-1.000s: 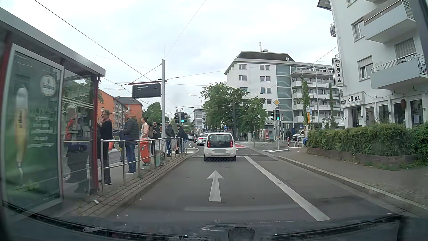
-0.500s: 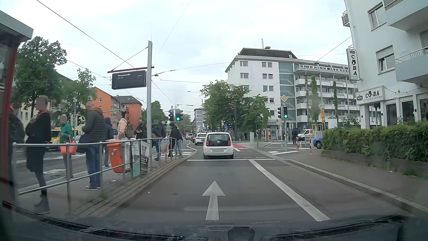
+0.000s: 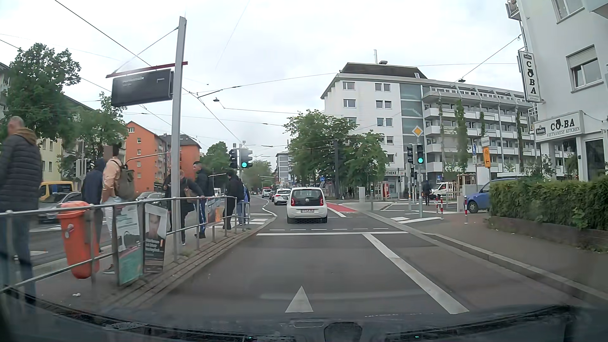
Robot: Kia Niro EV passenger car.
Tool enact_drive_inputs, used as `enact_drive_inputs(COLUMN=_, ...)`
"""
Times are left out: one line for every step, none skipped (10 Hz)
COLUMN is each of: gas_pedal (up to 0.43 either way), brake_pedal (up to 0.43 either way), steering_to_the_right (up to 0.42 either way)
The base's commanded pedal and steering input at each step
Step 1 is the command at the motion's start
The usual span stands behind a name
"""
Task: Follow the waypoints while adhering to traffic rules and regulations
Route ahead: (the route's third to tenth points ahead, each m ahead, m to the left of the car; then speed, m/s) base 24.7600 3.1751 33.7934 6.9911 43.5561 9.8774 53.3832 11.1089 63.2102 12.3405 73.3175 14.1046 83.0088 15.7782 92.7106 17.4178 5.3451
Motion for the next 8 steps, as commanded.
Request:
enact_drive_inputs(gas_pedal=0.138, brake_pedal=0.000, steering_to_the_right=-0.006)
enact_drive_inputs(gas_pedal=0.138, brake_pedal=0.000, steering_to_the_right=-0.006)
enact_drive_inputs(gas_pedal=0.138, brake_pedal=0.000, steering_to_the_right=-0.006)
enact_drive_inputs(gas_pedal=0.138, brake_pedal=0.000, steering_to_the_right=-0.006)
enact_drive_inputs(gas_pedal=0.138, brake_pedal=0.000, steering_to_the_right=-0.006)
enact_drive_inputs(gas_pedal=0.138, brake_pedal=0.000, steering_to_the_right=-0.006)
enact_drive_inputs(gas_pedal=0.138, brake_pedal=0.000, steering_to_the_right=-0.006)
enact_drive_inputs(gas_pedal=0.138, brake_pedal=0.000, steering_to_the_right=-0.006)
